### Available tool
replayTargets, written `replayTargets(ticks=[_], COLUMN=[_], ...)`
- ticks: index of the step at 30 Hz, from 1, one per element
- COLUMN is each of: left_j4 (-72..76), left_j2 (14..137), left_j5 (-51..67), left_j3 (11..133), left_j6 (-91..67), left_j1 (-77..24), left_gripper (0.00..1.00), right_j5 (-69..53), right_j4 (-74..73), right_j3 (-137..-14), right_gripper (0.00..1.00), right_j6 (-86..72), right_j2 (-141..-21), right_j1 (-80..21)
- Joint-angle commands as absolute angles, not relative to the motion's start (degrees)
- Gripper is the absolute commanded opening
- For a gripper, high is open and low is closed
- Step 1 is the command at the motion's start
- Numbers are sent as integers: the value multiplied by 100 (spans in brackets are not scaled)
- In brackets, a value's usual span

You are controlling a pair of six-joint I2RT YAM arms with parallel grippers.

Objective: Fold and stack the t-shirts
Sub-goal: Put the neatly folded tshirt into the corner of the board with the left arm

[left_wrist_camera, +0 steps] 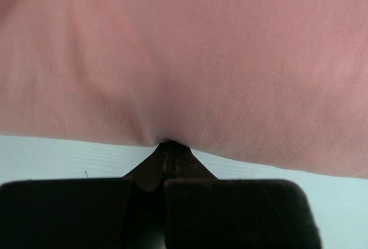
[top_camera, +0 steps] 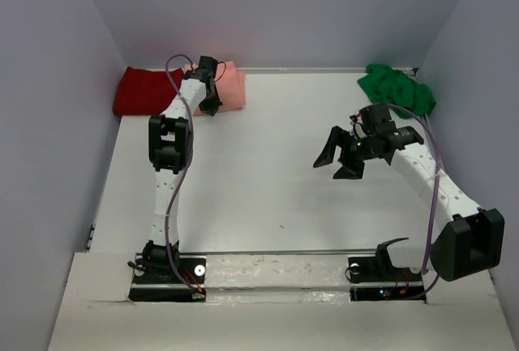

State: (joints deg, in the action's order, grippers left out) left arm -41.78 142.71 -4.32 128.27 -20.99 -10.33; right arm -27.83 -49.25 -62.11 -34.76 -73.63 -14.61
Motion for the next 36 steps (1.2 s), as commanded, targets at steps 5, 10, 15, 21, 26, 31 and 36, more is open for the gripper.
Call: replayTargets(ticks=[5, 10, 15, 21, 26, 31, 36], left_j4=[-4008, -3938, -3946, -3744, -3683, -3814, -3701], left_j2=[14405, 14344, 14011, 12833, 11867, 11033, 10144], left_j5=[-914, -932, -958, -994, -721, -861, -914], left_j3=[13201, 13219, 13193, 12639, 12446, 11849, 10444], left_j6=[-1942, -1872, -1793, -1784, -1732, -1766, -1942], left_j1=[-774, -721, -729, -738, -826, -993, -1282], left_gripper=[0, 0, 41, 99, 99, 99, 99], right_j5=[-2742, -2760, -2804, -2874, -2997, -3085, -3059], right_j4=[-4843, -4825, -4808, -4729, -4553, -4500, -4561], right_j3=[-6425, -6416, -6425, -6425, -6381, -6390, -6381], right_gripper=[85, 85, 85, 85, 85, 85, 85], right_j6=[-3437, -3437, -3410, -3366, -3358, -3261, -3085], right_j2=[-7286, -7304, -7330, -7339, -7330, -7277, -7181], right_j1=[-1441, -1441, -1441, -1441, -1441, -1441, -1441])
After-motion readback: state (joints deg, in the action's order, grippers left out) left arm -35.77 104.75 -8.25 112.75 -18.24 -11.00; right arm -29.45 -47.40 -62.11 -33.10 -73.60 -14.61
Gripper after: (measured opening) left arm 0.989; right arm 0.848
